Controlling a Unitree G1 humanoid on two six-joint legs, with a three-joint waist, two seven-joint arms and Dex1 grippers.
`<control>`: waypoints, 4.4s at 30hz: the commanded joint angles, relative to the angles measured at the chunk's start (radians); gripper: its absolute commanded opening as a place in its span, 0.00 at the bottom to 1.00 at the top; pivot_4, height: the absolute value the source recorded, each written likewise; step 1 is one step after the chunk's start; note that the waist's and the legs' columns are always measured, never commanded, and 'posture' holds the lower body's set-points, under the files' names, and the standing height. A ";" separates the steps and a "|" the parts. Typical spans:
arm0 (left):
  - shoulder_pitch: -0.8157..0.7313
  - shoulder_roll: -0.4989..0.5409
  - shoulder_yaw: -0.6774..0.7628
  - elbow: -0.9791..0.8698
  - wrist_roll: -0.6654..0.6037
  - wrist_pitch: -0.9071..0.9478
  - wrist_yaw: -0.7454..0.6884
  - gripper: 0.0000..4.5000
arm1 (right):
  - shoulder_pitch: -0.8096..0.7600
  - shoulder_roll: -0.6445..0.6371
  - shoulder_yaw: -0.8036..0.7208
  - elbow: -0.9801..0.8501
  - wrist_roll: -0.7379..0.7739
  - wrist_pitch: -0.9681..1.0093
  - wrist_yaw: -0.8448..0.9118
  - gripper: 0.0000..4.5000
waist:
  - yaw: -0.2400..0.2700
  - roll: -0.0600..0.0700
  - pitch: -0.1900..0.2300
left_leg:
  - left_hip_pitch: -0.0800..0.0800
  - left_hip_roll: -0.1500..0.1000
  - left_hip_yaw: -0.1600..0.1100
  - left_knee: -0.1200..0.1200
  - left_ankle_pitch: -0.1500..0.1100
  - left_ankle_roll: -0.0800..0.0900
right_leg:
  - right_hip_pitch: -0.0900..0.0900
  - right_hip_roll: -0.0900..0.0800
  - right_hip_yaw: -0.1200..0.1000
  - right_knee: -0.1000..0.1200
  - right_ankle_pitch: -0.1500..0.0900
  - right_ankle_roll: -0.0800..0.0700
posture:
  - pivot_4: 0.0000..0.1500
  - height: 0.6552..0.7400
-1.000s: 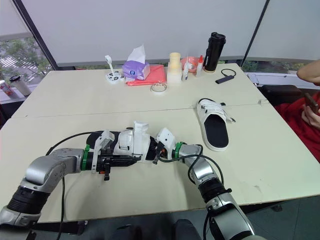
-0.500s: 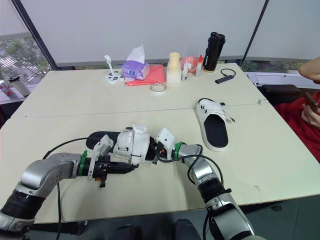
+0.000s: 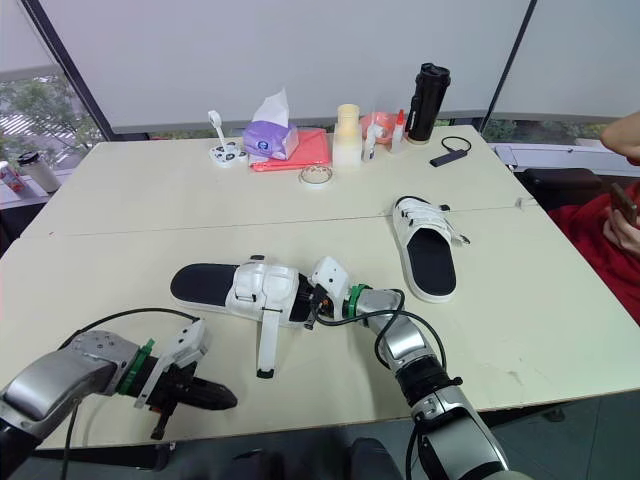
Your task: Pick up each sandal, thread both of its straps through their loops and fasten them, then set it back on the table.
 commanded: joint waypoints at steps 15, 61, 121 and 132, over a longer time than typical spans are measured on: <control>-0.108 -0.060 0.114 0.097 -0.089 0.067 0.039 0.66 | 0.031 0.003 0.053 0.106 -0.064 0.033 -0.005 0.00 | 0.000 -0.001 0.000 | 0.000 0.000 0.000 0.001 0.000 0.000 | 0.001 0.000 -0.001 0.000 0.000 0.000 | 1.00 1.00; -0.440 -0.636 0.485 0.319 -0.427 0.431 0.684 0.00 | 0.033 0.017 0.055 0.102 -0.067 0.039 -0.014 0.00 | 0.002 -0.005 0.000 | 0.001 0.003 -0.002 0.004 0.000 0.000 | 0.004 0.009 0.000 0.001 0.005 0.009 | 1.00 1.00; -0.907 -0.550 0.225 0.904 0.048 -0.043 0.085 0.00 | 0.051 0.018 0.055 0.088 -0.075 0.048 -0.022 0.00 | 0.003 -0.006 0.001 | -0.001 0.005 -0.002 0.004 0.004 -0.006 | 0.001 0.016 0.001 0.001 0.006 0.009 | 1.00 1.00; -0.911 -0.549 0.187 1.131 0.204 -0.165 0.139 0.00 | 0.068 0.016 0.057 0.066 -0.075 0.054 -0.026 0.00 | 0.003 -0.006 0.000 | 0.000 0.004 -0.002 0.004 0.004 -0.006 | 0.002 0.016 0.001 0.001 0.006 0.009 | 1.00 1.00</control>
